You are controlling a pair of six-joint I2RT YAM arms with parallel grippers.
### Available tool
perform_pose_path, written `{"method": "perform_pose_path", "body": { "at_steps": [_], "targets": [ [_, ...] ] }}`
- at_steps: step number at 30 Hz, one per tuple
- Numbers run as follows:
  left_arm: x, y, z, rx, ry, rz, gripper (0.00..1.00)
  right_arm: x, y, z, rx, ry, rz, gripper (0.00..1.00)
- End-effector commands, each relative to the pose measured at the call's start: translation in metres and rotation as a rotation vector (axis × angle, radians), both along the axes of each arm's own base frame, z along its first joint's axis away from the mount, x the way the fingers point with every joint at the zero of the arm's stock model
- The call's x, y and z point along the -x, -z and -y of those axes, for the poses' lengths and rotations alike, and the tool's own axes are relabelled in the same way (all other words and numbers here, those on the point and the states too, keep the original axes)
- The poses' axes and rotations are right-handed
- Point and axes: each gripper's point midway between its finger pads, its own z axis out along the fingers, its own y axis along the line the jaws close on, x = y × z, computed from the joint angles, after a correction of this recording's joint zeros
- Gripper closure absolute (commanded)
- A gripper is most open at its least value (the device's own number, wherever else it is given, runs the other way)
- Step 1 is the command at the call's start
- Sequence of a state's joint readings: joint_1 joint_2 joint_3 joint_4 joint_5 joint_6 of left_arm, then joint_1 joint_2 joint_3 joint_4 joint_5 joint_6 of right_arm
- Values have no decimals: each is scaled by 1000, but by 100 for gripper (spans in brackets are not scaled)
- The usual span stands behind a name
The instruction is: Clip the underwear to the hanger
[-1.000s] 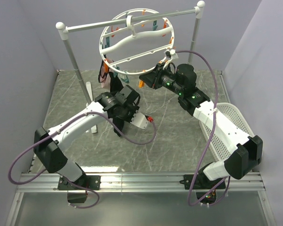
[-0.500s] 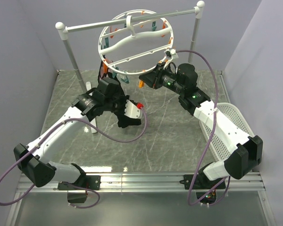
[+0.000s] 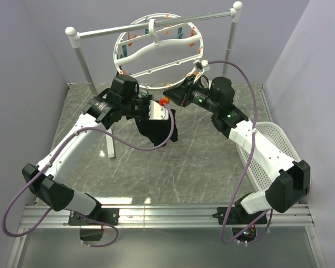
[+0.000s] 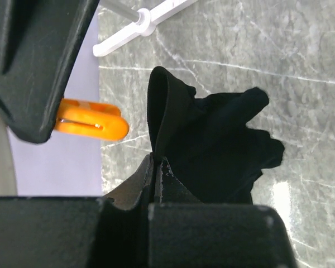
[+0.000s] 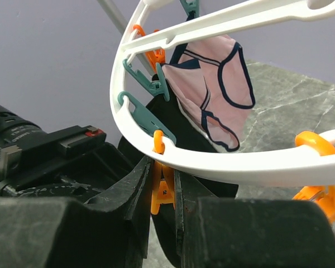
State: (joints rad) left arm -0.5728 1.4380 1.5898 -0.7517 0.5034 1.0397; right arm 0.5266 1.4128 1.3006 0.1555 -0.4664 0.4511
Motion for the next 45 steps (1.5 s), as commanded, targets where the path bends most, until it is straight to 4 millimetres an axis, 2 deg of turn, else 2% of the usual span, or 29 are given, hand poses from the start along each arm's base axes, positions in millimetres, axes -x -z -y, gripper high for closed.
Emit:
{"method": "perform_pose_path", "body": {
  "at_steps": [1,14,26,45],
  "targets": [
    [4,-20,11,67,47,-6,100,13,-20,-1,-25,-51,82,100],
    [7,-25,16,103,85,-32,100,18,-14,-3,-12,-93,118,100],
    [-2,-25,16,112,81,-61,100,19,-11,-5,-3,-112,142,100],
    [-4,-42,21,163,82,-47,100,22,-9,-6,8,-129,156,100]
  ]
}}
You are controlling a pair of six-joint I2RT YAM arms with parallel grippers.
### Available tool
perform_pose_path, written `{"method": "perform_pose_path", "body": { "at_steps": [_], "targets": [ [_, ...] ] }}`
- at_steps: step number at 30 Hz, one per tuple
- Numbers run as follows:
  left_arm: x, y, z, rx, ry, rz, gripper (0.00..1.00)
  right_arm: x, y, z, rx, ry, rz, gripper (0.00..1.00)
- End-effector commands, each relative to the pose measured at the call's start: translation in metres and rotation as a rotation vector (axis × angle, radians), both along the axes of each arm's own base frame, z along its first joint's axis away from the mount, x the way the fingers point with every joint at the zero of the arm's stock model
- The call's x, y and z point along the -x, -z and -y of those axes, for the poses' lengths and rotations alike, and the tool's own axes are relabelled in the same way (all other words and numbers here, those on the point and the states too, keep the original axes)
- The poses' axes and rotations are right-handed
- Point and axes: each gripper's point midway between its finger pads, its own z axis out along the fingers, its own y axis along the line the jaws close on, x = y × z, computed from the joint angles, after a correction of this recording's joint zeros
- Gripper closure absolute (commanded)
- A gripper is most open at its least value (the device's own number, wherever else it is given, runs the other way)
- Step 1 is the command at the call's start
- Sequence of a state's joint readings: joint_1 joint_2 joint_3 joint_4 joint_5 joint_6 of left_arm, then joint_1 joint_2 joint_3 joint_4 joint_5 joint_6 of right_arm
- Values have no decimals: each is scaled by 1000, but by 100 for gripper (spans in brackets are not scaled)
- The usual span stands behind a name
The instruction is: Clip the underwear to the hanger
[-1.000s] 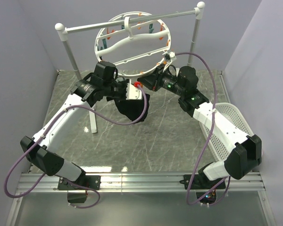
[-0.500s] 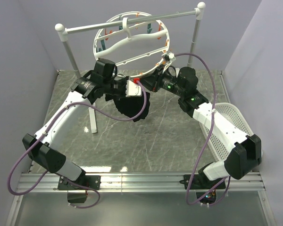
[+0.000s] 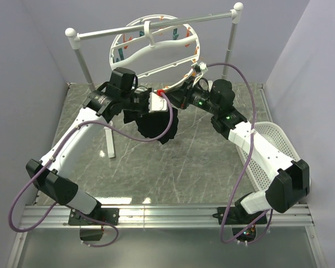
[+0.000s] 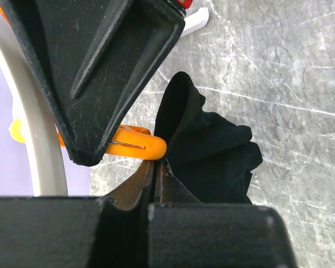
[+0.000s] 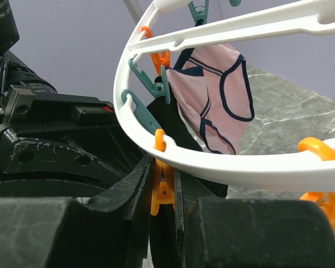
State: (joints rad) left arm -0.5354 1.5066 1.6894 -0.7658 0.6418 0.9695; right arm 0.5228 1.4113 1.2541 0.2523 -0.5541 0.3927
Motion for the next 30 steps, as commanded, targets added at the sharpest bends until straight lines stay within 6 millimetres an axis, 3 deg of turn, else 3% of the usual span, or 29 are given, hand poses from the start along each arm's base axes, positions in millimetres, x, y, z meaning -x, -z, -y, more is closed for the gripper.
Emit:
{"method": "perform_pose_path", "body": {
  "at_steps": [1,10,16,30],
  "targets": [
    [1,-26,8,68,34,40,100,13,-9,0,3,-48,58,100],
    [8,-26,4,61,69,17,100,11,-5,2,21,-41,81,100],
    [1,-21,5,40,50,1,100,20,-14,-2,-4,-89,80,100],
    [-4,-18,9,40,40,-10,100,16,-16,-5,-33,-91,21,100]
  ]
}}
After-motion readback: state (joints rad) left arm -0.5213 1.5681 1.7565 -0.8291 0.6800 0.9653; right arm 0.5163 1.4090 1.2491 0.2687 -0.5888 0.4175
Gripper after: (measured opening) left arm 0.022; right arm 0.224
